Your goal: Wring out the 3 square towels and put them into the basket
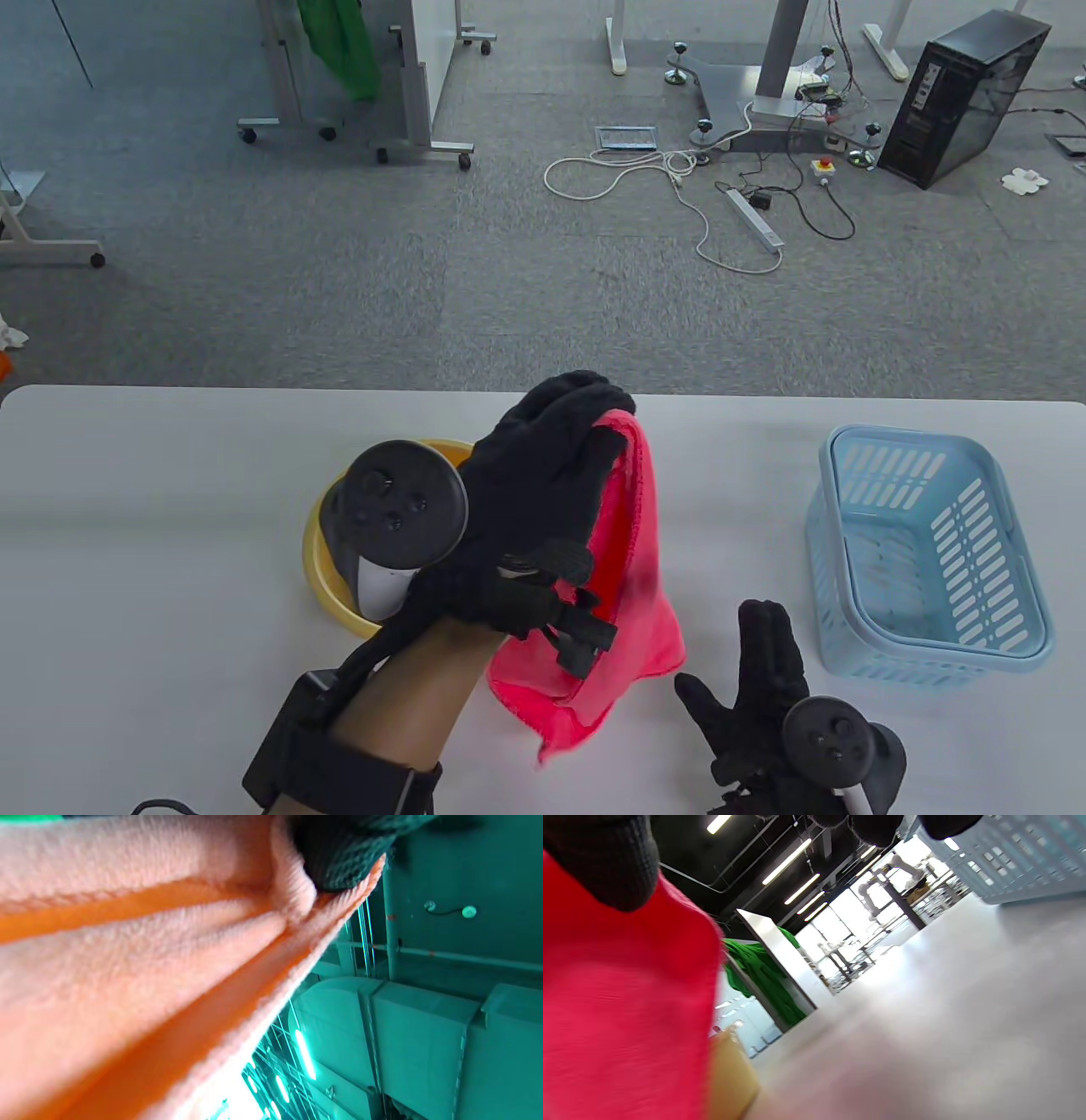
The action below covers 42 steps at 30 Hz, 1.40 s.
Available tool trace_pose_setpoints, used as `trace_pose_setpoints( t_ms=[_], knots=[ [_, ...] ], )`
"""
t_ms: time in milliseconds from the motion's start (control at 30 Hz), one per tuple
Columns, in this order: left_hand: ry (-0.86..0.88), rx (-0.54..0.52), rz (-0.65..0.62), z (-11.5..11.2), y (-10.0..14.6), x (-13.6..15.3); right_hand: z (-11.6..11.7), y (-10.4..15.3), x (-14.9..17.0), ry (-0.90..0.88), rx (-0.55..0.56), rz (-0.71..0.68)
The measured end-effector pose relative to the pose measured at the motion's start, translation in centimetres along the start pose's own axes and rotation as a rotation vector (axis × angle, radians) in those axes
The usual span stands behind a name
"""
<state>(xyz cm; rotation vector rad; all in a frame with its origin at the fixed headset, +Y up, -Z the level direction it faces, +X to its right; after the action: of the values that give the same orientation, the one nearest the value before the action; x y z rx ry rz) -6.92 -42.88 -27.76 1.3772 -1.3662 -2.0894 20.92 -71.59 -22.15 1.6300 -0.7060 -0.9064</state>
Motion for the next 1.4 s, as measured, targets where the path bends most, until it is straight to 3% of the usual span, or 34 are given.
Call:
trace_pose_setpoints(
  t_ms=[167,300,467,533,867,1100,1400],
  knots=[
    [0.034,0.033,-0.019,-2.6,-0.6,-0.9,0.1,-0.1,-1.3,-0.177,-0.108,-0.129],
    [0.062,0.065,-0.027,-4.4,-0.7,-1.2,0.4,-0.2,-1.9,-0.24,-0.112,-0.156],
    [0.119,0.104,-0.045,-6.6,-0.5,-1.9,0.2,0.3,-2.7,-0.379,-0.001,-0.152],
    [0.159,0.123,-0.063,-7.3,-0.4,-2.4,-0.1,0.4,-2.9,-0.358,0.04,-0.158],
    [0.379,0.297,-0.177,-10.9,-0.2,-5.3,0.8,0.1,-2.3,-0.459,0.066,-0.052],
    [0.39,0.349,-0.27,-11.4,0.7,-6.7,0.3,-0.4,-1.9,-0.438,0.054,0.005],
    [0.386,0.301,-0.22,-10.4,0.7,-5.0,0.9,-1.1,-2.2,-0.403,0.123,0.035]
  ],
)
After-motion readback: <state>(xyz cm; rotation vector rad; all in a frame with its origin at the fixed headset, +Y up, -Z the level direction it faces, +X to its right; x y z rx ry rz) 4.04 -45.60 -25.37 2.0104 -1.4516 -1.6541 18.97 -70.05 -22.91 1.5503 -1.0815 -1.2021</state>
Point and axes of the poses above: the tracker on the back of each hand, its own x axis roughly to the little-finger side, its own y axis roughly from the fingertips to the wrist, z = x × y, the point moved 1 cm from there along -y, roughly from the wrist to the fingertips, and after that the axes turned 10 degrees about -y, right-handed, at the moved point
